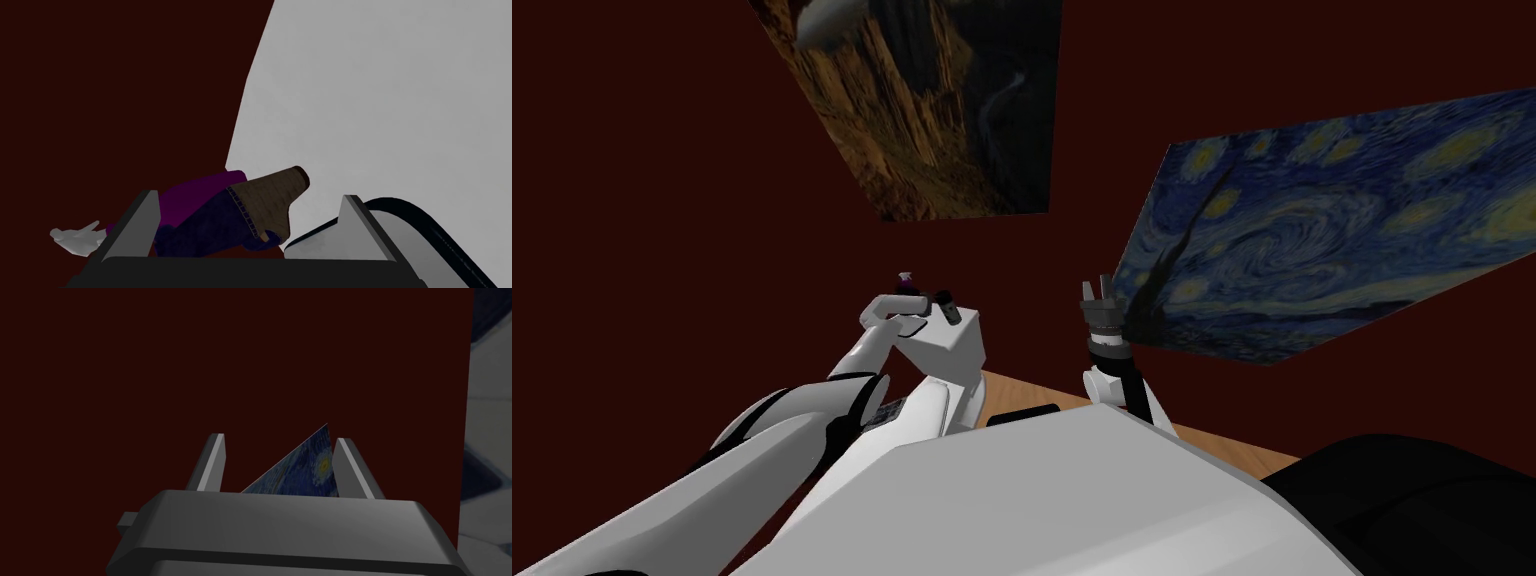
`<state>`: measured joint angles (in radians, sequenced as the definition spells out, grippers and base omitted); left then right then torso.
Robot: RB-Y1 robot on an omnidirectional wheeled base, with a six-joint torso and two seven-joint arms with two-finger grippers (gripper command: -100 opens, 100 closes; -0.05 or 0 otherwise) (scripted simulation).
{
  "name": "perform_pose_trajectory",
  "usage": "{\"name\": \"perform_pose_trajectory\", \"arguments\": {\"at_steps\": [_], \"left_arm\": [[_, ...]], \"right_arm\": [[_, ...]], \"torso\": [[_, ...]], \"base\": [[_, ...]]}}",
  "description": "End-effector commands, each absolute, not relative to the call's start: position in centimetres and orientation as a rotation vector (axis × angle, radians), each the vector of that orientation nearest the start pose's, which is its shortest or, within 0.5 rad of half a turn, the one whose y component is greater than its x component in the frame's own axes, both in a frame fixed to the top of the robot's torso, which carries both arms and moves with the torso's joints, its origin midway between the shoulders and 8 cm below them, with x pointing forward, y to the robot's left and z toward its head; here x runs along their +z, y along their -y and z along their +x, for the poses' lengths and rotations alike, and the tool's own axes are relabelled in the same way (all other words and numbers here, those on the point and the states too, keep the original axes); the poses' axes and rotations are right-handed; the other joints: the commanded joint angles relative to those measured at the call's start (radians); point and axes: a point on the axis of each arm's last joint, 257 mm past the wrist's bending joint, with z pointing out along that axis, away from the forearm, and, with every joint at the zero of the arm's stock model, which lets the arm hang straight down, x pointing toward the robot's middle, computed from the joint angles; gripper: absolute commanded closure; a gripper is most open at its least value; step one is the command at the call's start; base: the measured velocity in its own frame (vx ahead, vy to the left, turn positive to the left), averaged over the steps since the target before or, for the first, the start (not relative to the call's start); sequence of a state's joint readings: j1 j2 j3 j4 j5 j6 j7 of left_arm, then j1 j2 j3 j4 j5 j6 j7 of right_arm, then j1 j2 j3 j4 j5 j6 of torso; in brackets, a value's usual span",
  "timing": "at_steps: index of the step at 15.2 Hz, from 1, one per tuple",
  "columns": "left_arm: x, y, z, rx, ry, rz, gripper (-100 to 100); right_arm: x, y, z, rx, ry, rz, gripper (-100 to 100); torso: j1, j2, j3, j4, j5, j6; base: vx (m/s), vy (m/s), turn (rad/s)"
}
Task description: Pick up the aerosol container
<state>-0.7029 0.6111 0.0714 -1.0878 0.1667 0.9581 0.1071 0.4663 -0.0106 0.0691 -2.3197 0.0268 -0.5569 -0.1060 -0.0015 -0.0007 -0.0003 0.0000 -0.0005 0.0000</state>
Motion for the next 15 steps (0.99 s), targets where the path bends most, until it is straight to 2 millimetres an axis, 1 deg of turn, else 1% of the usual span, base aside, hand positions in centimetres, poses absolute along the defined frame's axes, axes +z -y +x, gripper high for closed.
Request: {"name": "perform_pose_trajectory", "arguments": {"at_steps": [1,3,4,5,7,8,9,10,11,12,14,15], "left_arm": [[-16.0,-48.5,63.6,-0.443,-1.457,-1.721,-100],[-16.5,-48.6,63.2,-0.426,-1.465,-1.739,-100],[-15.7,-49.3,63.2,-0.411,-1.455,-1.783,-100],[-15.5,-49.2,63.1,-0.404,-1.459,-1.796,-100],[-15.9,-49.2,62.7,-0.387,-1.467,-1.813,-100],[-15.1,-49.8,62.6,-0.376,-1.456,-1.859,-100],[-15.0,-49.7,62.5,-0.368,-1.460,-1.871,-100],[-15.4,-49.7,62.0,-0.351,-1.468,-1.888,-100],[-14.4,-50.1,62.0,-0.350,-1.455,-1.921,-100],[-14.3,-49.9,61.8,-0.339,-1.461,-1.941,-100],[-14.8,-49.9,61.2,-0.318,-1.470,-1.962,-100],[-13.9,-50.2,61.0,-0.313,-1.461,-2.006,-100]], "right_arm": [[6.2,24.5,33.0,1.496,-0.525,0.575,0],[6.2,24.5,33.0,1.496,-0.525,0.575,0],[6.2,24.5,33.0,1.496,-0.525,0.575,0],[6.2,24.5,33.0,1.496,-0.525,0.575,0],[6.2,24.5,33.0,1.496,-0.525,0.575,0],[6.2,24.5,33.0,1.496,-0.525,0.575,0],[6.2,24.5,33.0,1.496,-0.525,0.575,0],[6.2,24.5,33.0,1.496,-0.525,0.575,0],[6.2,24.5,33.0,1.496,-0.525,0.575,0],[6.2,24.5,33.0,1.496,-0.525,0.575,0],[6.2,24.5,33.0,1.496,-0.525,0.575,0],[6.2,24.5,33.0,1.496,-0.525,0.575,0]], "torso": [[0.000,0.000,0.000,0.000,0.000,0.000],[0.000,0.000,0.000,0.000,0.000,0.000],[0.000,0.000,0.000,0.000,0.000,0.000],[0.000,0.000,0.000,0.000,0.000,0.000],[0.000,0.000,0.000,0.000,0.000,0.000],[0.000,0.000,0.000,0.000,0.000,0.000],[0.000,0.000,0.000,0.000,0.000,0.000],[0.000,0.000,0.000,0.000,0.000,0.000],[0.000,0.000,0.000,0.000,0.000,0.000],[0.000,0.000,0.000,0.000,0.000,0.000],[0.000,0.000,0.000,0.000,0.000,0.000],[0.000,0.000,0.000,0.000,0.000,0.000]], "base": [[0.010,-0.024,-0.024],[0.008,-0.013,-0.004],[0.007,-0.016,-0.016],[0.011,-0.022,-0.023],[0.009,-0.013,-0.006],[0.010,-0.014,-0.023],[0.013,-0.018,-0.025],[0.011,-0.014,-0.007],[0.013,-0.023,-0.020],[0.014,-0.024,-0.019],[0.010,-0.014,-0.005],[0.012,-0.014,-0.017]]}}
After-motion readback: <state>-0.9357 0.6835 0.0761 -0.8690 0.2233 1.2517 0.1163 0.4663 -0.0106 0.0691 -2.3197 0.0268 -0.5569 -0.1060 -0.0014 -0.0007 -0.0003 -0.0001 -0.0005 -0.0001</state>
